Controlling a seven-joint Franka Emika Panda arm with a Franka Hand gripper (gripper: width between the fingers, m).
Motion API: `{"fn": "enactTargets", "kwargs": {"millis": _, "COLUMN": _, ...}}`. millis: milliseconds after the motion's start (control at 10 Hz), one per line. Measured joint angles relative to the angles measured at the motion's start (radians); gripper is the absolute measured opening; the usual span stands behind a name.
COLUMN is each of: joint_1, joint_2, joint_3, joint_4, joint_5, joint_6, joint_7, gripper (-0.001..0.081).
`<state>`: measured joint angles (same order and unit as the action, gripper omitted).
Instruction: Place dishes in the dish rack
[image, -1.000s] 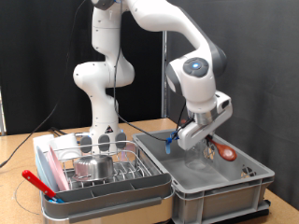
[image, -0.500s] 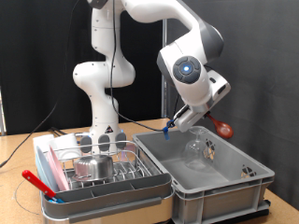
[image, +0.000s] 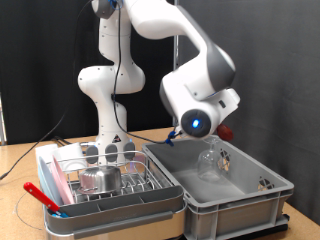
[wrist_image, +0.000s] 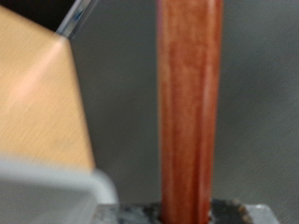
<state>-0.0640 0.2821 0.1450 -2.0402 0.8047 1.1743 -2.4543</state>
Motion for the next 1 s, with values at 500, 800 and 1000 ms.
{"fn": "enactTargets", "kwargs": {"millis": 500, "joint_1": -0.022, "joint_2": 0.046, "joint_3": 0.006, "joint_4": 0.047, "joint_5": -0.031, "joint_6": -0.044, "joint_7": 0.039, "gripper": 0.0074}}
{"fn": "enactTargets", "kwargs": {"millis": 800, "joint_1": 0.017, "joint_2": 0.040, "joint_3": 0.025, "joint_4": 0.138, "joint_5": -0.151, "joint_6": -0.055, "joint_7": 0.131, "gripper": 0.0074}}
{"fn": "enactTargets", "kwargs": {"millis": 1000, "joint_1": 0.035, "joint_2": 0.043, "joint_3": 0.030, "joint_4": 0.191, "joint_5": -0.226, "joint_6": -0.113, "joint_7": 0.188, "gripper": 0.0074}}
